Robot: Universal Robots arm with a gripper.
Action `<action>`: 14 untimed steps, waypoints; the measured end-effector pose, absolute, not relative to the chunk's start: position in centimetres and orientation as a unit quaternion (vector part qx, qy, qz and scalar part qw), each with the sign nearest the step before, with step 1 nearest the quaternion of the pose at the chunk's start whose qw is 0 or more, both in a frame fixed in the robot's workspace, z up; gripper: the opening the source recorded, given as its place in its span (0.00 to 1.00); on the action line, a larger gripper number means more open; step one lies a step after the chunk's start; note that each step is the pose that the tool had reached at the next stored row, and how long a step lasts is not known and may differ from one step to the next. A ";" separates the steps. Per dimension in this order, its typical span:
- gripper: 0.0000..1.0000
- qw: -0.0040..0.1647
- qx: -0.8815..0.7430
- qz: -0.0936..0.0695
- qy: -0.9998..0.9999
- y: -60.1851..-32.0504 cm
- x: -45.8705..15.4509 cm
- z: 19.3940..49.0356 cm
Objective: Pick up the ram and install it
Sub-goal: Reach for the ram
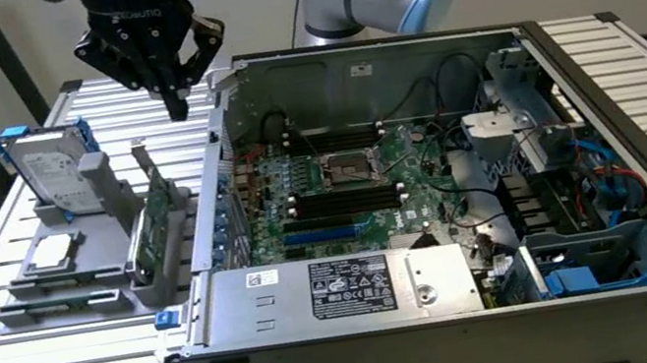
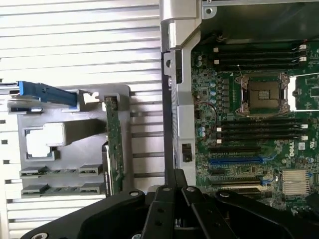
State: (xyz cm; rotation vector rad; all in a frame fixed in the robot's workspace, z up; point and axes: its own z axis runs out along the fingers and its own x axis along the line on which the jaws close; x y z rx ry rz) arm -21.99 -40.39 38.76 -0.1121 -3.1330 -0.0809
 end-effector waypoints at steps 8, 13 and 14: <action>0.11 0.003 -0.036 -0.023 -0.999 -40.4 -25.6 38.3; 0.11 0.003 -0.036 -0.019 -0.999 -40.4 -27.9 38.0; 0.11 0.003 -0.036 -0.018 -0.999 -40.4 -28.3 37.9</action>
